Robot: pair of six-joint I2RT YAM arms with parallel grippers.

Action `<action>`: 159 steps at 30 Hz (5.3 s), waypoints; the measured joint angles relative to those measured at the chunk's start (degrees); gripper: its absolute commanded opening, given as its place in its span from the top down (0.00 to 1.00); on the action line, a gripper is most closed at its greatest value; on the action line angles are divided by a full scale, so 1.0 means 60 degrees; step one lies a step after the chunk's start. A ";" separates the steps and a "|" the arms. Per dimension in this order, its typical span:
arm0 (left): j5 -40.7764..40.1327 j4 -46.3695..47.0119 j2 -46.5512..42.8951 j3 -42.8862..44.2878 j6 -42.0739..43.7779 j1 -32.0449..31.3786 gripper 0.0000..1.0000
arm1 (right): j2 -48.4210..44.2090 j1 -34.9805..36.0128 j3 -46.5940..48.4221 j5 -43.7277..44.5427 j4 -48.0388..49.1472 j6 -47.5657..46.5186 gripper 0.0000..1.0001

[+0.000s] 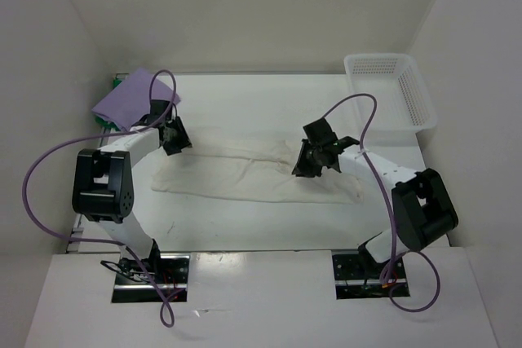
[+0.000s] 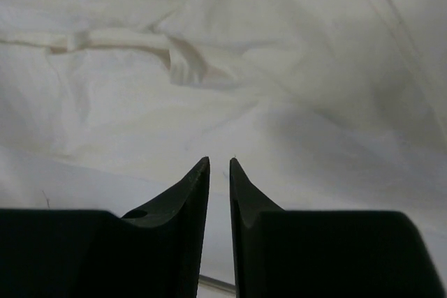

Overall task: Fold and stack the t-shirts
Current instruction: Fold the other side of the tshirt into a rectangle

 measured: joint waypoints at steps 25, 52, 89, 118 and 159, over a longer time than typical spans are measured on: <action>-0.0929 0.0142 0.0780 0.0685 0.0466 -0.0590 0.54 | 0.2758 -0.1432 0.2226 0.1639 0.0306 -0.0816 0.56; -0.1049 -0.0047 0.0841 0.0659 0.0539 -0.0590 0.51 | 0.3453 -0.1027 0.2484 0.0492 0.0302 -0.1198 1.00; -0.1960 -0.0426 0.0976 0.1224 0.0969 -0.0641 0.81 | 0.2171 0.1268 0.3421 -0.0211 -0.0259 -0.0783 1.00; -0.1854 -0.0200 0.2073 0.2065 0.1009 -0.0630 0.84 | 0.4787 0.1359 0.4918 -0.0157 -0.0022 -0.1209 0.99; -0.0430 -0.1581 -0.0663 0.0601 0.1206 -0.0113 0.81 | 0.6167 0.1574 0.6608 0.0033 -0.0018 -0.1883 0.97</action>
